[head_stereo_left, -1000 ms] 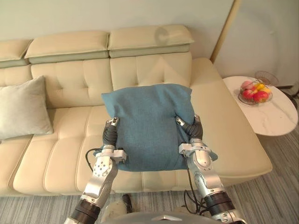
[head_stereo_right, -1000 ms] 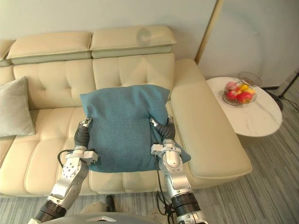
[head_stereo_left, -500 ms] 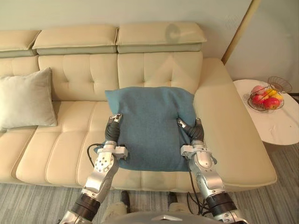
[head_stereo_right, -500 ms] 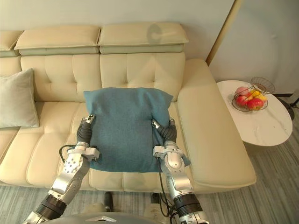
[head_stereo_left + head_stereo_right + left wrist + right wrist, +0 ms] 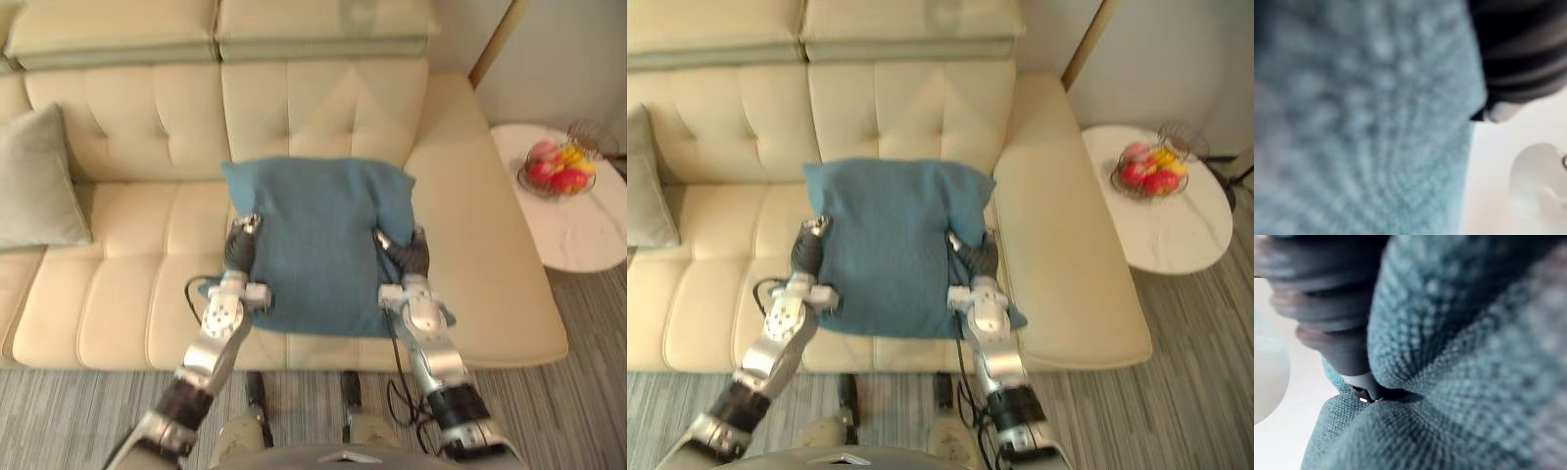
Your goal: Pick up cushions and gather them together orderly.
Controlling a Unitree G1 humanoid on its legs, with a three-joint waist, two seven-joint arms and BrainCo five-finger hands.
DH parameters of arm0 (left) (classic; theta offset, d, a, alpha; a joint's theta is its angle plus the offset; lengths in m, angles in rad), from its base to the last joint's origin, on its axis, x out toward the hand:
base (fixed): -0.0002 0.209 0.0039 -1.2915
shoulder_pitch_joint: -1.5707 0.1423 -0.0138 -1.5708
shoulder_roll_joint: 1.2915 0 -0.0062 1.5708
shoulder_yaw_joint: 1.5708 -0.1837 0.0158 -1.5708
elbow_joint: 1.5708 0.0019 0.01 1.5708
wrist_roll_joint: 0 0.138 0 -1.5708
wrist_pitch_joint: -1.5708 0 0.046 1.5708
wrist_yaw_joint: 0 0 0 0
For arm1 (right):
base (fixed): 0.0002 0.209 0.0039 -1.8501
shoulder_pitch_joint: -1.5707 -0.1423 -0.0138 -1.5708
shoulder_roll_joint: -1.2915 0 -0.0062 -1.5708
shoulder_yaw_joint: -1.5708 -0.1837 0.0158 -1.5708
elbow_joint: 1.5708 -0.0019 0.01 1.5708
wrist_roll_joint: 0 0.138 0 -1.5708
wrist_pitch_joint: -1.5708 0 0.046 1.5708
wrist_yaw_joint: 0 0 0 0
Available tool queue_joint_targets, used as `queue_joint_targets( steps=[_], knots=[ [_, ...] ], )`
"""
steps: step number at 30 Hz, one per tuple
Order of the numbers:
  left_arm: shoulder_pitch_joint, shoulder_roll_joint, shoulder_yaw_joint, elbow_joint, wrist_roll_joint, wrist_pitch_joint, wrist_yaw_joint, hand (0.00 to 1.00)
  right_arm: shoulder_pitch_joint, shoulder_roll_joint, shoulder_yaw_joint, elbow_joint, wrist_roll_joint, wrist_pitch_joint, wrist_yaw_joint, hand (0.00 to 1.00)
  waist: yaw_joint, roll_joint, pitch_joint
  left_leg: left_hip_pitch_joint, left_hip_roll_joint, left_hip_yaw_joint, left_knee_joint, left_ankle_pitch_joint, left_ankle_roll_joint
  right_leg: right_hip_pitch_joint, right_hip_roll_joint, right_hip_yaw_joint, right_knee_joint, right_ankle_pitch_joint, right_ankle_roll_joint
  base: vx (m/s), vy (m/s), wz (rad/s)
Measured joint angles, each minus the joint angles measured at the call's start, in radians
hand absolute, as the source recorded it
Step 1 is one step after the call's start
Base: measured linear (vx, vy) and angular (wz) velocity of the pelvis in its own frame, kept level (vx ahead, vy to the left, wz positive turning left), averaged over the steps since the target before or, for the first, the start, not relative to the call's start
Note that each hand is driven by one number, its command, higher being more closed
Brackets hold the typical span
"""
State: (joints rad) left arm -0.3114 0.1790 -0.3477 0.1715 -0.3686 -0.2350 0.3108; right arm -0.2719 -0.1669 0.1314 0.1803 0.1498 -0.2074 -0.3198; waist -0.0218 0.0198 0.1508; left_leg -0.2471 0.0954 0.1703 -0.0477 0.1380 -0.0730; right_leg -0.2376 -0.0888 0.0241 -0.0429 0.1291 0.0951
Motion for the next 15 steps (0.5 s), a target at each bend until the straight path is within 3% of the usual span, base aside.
queue_joint_targets(
  steps=[4,9,14,15],
  knots=[
    [-0.285,0.03,0.006,0.048,0.0,0.0,0.079,1.0,-0.231,0.013,-0.082,0.002,-0.028,0.027,-0.091,1.0,0.025,-0.007,0.036,-0.183,0.025,0.013,0.088,0.002,0.003,-0.164,0.008,0.012,0.036,0.034,-0.002,-0.17,-0.016,-0.07],
    [-0.6,0.055,0.044,0.103,0.065,-0.027,0.152,1.0,-0.497,0.042,-0.178,-0.008,-0.14,0.03,-0.219,1.0,0.039,-0.008,0.074,-0.296,0.037,0.009,0.114,0.02,-0.003,-0.278,0.015,0.013,0.063,0.055,-0.001,-0.13,-0.012,-0.03],
    [-1.035,0.087,0.104,0.314,0.123,-0.053,0.181,1.0,-0.896,0.03,-0.306,0.132,-0.25,0.027,-0.322,1.0,0.016,-0.001,0.148,-0.388,0.017,-0.036,0.003,0.142,0.005,-0.402,0.01,-0.019,0.066,0.087,0.002,-0.09,0.002,0.17],
    [-1.115,0.088,0.114,0.365,0.137,-0.053,0.186,0.0,-0.986,0.02,-0.322,0.196,-0.271,0.028,-0.341,0.0,0.015,0.006,0.181,-0.393,0.014,-0.043,-0.022,0.166,0.004,-0.414,0.008,-0.031,0.066,0.091,0.003,-0.04,0.022,0.21]
  ],
)
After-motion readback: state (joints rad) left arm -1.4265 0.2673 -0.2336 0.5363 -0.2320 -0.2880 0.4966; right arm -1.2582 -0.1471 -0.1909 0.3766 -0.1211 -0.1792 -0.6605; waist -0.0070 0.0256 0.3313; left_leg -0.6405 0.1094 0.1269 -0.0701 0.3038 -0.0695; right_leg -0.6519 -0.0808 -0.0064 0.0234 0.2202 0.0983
